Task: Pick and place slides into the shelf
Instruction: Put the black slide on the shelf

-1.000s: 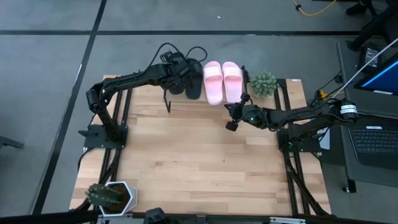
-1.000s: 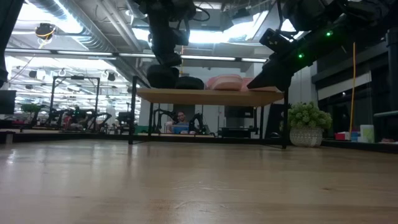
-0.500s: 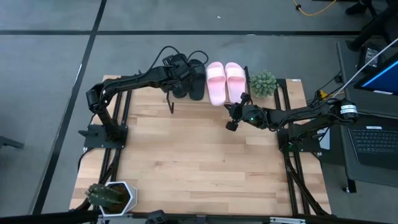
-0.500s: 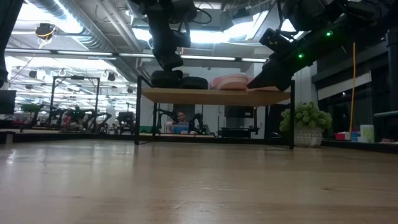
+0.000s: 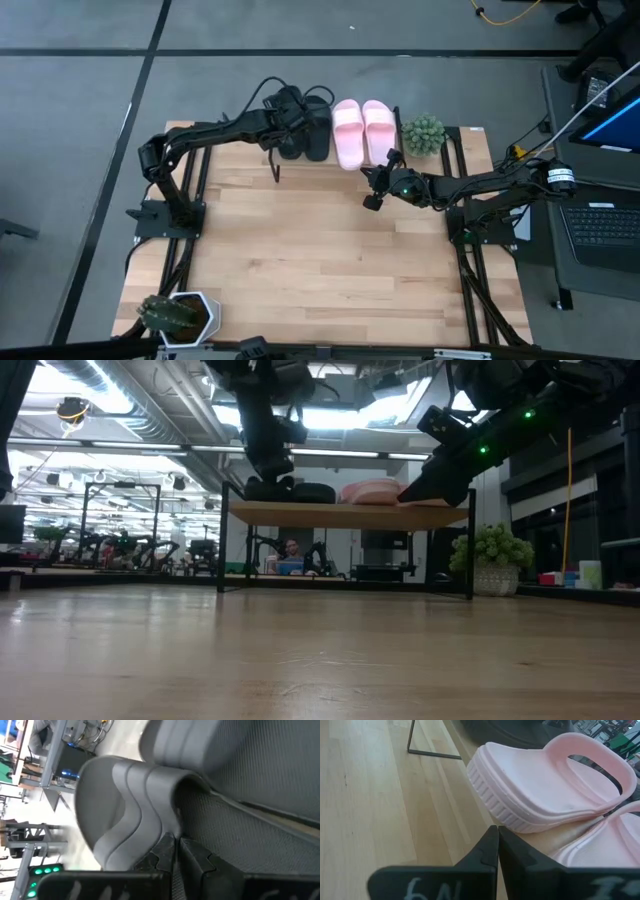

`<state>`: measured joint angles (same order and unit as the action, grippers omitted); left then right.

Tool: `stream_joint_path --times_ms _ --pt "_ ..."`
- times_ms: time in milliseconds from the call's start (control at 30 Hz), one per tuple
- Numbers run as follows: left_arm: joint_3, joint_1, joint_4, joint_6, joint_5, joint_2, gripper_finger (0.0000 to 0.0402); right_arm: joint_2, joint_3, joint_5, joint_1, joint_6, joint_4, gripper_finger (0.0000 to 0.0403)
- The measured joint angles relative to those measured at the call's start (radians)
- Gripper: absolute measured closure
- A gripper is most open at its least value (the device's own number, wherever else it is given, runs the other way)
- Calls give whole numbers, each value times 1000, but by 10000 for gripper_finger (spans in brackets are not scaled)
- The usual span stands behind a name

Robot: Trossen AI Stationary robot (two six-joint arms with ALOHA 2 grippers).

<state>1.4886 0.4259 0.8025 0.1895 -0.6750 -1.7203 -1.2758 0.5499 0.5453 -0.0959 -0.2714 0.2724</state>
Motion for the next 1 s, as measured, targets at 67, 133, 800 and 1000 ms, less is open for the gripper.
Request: stream_joint_path --times_ms 67,133,800,1000 --pt "-20 6 -6 0 1 0 389 0 0 0 0 0 0 389" --pt "-40 7 -8 4 0 1 389 0 0 0 0 0 0 389" --pt "-65 34 -31 -36 85 2 399 0 0 0 0 0 1 389" --pt "-116 37 -74 -24 70 7 400 0 0 0 0 0 1 389"
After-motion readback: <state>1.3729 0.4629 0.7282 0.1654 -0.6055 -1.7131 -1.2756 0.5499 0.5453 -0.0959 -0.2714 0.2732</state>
